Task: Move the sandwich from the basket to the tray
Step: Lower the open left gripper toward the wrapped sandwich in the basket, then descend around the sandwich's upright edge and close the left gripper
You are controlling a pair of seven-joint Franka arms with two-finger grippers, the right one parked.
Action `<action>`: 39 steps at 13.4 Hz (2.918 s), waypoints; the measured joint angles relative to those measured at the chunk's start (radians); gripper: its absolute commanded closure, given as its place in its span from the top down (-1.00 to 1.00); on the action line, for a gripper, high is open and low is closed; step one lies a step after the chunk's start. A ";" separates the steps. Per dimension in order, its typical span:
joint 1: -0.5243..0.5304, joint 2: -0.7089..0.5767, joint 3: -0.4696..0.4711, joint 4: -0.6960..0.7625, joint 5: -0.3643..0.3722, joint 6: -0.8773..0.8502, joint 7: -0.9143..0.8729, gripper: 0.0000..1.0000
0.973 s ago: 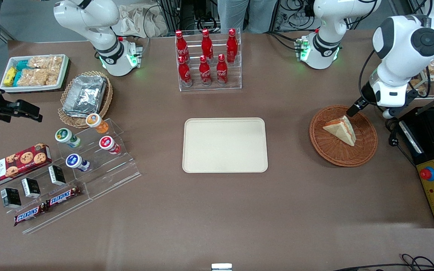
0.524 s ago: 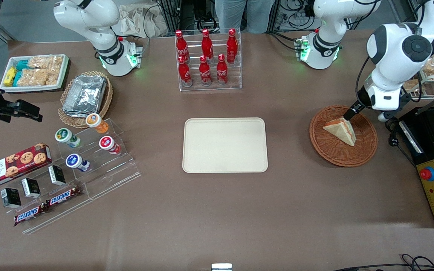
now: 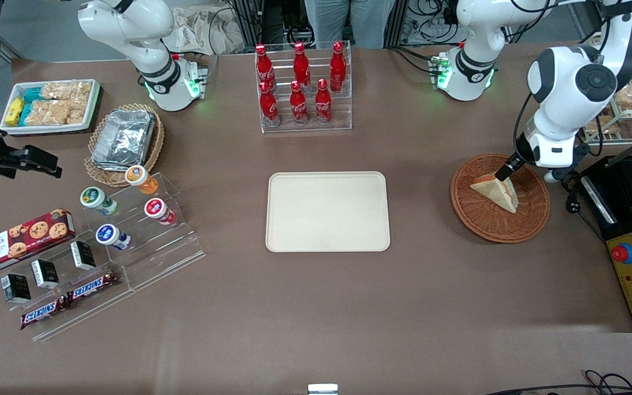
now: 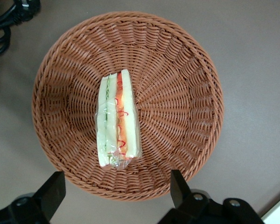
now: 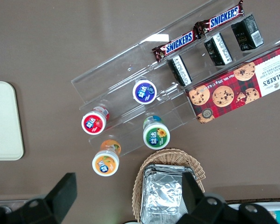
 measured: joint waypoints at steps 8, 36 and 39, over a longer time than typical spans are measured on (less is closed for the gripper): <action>0.000 0.052 0.000 -0.050 0.000 0.103 -0.001 1.00; 0.023 0.171 0.001 -0.096 0.000 0.265 -0.001 1.00; 0.023 0.191 0.001 -0.098 0.000 0.293 -0.001 1.00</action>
